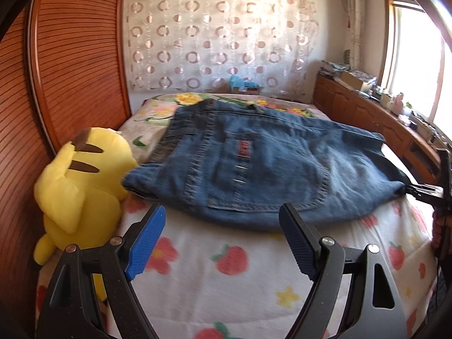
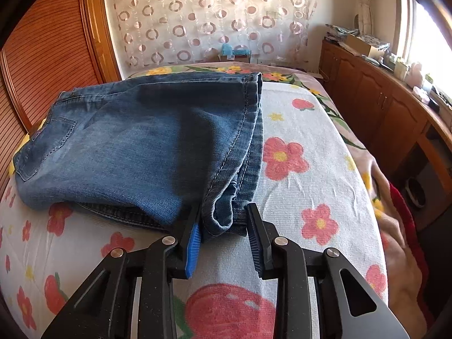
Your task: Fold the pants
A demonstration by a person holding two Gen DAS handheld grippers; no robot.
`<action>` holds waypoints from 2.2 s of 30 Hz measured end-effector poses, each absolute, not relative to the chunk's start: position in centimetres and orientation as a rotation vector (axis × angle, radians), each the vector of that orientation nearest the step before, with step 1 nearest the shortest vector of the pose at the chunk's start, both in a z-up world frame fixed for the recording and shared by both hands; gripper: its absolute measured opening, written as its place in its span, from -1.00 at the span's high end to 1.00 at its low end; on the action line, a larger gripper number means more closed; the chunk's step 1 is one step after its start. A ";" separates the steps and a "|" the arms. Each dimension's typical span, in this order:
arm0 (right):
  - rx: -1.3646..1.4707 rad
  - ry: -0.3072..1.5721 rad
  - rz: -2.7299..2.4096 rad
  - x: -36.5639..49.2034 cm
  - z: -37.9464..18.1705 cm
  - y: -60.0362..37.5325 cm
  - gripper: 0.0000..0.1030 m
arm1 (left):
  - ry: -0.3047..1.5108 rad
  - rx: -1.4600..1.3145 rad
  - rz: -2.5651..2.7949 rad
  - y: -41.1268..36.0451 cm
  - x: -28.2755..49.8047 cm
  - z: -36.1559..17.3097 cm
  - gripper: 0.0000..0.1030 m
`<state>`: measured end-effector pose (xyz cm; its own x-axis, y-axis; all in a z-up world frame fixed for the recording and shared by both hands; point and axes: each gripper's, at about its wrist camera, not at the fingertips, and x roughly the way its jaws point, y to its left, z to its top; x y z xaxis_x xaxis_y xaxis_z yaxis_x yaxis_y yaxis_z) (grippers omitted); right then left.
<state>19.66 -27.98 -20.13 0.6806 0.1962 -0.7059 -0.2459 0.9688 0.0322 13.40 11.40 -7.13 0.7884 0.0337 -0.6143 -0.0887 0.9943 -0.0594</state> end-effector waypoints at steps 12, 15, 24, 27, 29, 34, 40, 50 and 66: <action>-0.068 0.784 0.251 19.8 -20.0 -28.1 0.39 | 0.761 -0.078 0.188 16.4 19.1 -8.8 -0.48; -0.068 0.784 0.251 19.8 -20.0 -28.1 0.39 | 0.795 -0.090 0.198 17.1 20.1 -9.7 -0.45; -0.075 0.784 0.249 19.8 -20.0 -28.1 0.39 | 0.891 -0.138 0.239 18.5 21.8 -12.1 -0.38; -0.073 0.784 0.251 19.8 -20.0 -28.1 0.39 | 0.895 -0.174 0.220 18.8 22.0 -12.4 -0.30; -0.068 0.784 0.253 19.8 -20.0 -28.2 0.39 | 0.891 -0.214 0.195 19.2 21.9 -12.6 -0.14; -0.062 0.785 0.256 19.9 -20.0 -28.3 0.39 | 0.864 -0.247 0.209 19.7 21.4 -12.7 0.44; -0.065 0.787 0.257 19.9 -20.0 -28.3 0.39 | 0.851 -0.310 0.179 20.9 21.2 -12.4 0.65; -0.046 0.787 0.315 19.4 -19.8 -27.9 0.66 | 0.737 -0.266 0.136 19.9 19.8 -9.2 0.84; -0.038 0.543 0.286 14.8 -9.3 -31.7 0.70 | 0.504 -0.260 0.045 16.7 12.4 0.1 0.86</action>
<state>14.79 -31.72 -9.35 0.8178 0.2578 -0.5145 -0.2781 0.9598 0.0390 12.41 16.67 0.14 0.8752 -0.0206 -0.4834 -0.1068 0.9662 -0.2346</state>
